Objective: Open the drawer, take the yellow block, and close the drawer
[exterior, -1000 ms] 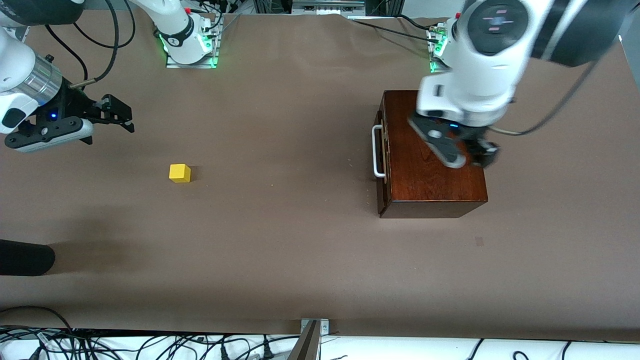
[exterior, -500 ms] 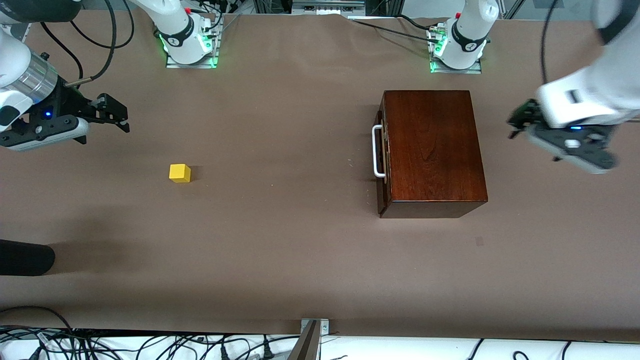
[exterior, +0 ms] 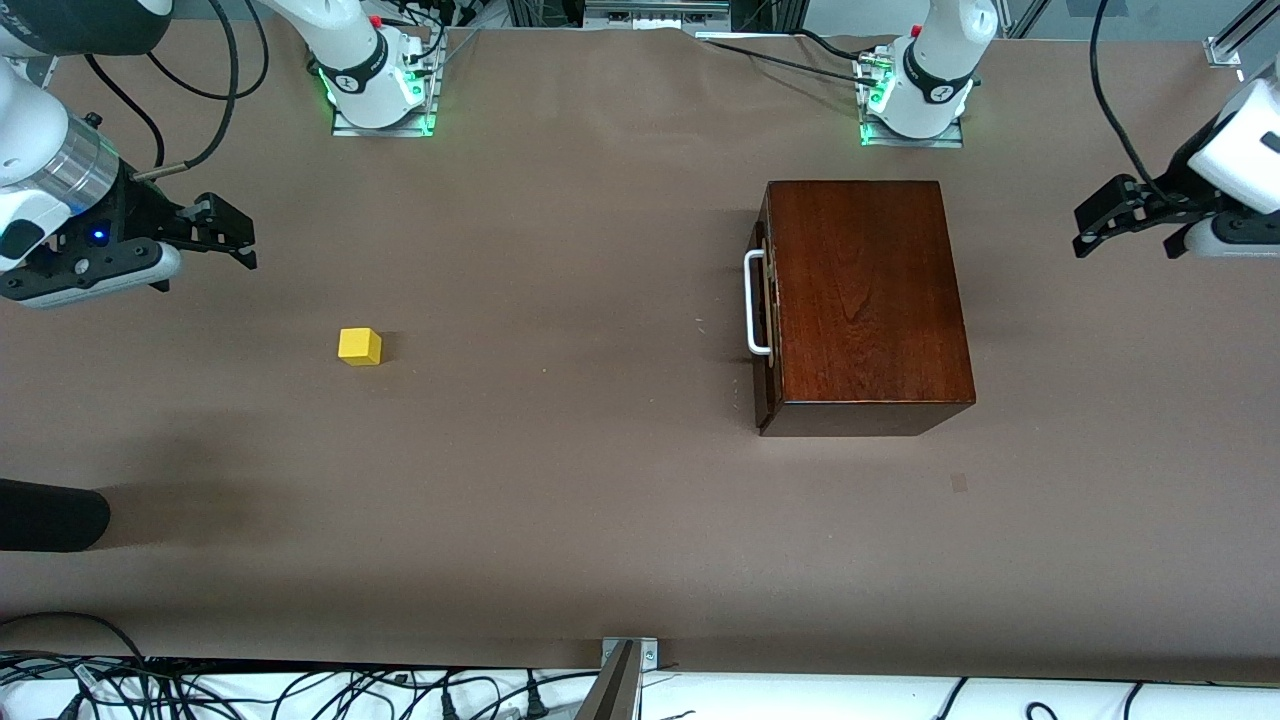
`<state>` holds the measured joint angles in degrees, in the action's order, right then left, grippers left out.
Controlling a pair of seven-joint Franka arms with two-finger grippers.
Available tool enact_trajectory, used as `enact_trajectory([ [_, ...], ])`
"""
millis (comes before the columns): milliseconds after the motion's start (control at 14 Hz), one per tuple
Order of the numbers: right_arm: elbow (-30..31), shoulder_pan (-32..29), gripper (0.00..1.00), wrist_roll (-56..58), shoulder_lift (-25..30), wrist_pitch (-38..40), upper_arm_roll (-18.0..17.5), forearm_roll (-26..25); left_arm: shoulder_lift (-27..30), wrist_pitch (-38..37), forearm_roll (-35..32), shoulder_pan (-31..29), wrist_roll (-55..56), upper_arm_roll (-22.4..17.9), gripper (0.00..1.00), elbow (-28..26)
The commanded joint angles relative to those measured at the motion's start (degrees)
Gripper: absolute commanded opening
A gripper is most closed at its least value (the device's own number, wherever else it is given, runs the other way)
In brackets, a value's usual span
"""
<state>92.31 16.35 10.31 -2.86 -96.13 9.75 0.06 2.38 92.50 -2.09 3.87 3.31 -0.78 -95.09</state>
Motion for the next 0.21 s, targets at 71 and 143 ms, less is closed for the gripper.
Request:
enact_trajectory([
  [71,-2.14,-0.18,1.0,0.41,-0.65,1.03,0.1,-1.29,0.96,1.45,1.21,0.7,-1.72,-0.63,1.0,-2.02],
  [143,-2.14,-0.26,1.0,0.5,-0.65,1.29,0.1,-1.38,0.96,1.37,1.13,0.53,-2.51,-0.63,1.0,-2.02],
])
